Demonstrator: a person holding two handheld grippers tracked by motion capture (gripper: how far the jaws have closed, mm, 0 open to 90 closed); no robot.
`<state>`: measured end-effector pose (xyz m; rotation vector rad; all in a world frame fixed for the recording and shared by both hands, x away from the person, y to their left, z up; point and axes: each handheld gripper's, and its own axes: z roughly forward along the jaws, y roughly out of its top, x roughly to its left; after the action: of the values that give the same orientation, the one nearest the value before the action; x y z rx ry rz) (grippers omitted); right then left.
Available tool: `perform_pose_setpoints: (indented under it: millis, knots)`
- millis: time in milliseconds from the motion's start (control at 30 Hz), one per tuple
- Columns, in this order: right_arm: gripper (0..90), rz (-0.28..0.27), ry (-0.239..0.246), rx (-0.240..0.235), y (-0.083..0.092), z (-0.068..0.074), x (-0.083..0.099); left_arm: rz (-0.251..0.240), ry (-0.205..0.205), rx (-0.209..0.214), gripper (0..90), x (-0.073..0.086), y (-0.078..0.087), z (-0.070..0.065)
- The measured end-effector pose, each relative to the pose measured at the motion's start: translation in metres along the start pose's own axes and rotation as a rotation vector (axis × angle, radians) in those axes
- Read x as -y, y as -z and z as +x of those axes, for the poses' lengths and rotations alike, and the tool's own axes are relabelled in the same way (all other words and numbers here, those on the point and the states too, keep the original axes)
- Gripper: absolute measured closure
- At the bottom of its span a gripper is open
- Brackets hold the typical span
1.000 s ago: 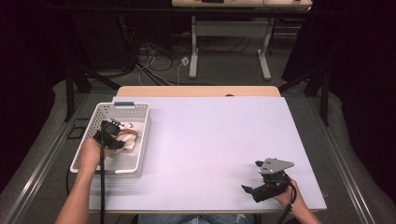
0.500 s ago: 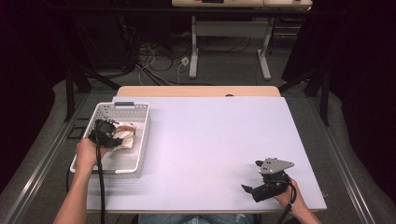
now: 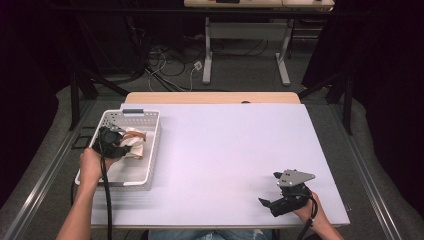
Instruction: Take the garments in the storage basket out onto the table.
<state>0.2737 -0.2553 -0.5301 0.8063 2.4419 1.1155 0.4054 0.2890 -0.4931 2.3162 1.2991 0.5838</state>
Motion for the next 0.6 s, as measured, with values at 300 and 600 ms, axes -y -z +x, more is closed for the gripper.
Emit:
perform_pose_setpoints:
  millis: [300,600]
  knots:
    - [1.9,-0.005,-0.002,-0.001,-0.001,-0.001,0.0,-0.06,-0.006,-0.01,69.2,-0.001,0.01,-0.003]
    - [1.9,-0.003,0.005,0.001,0.0,-0.001,0.0,-0.103,-0.026,-0.028,69.3,-0.003,0.019,-0.007]
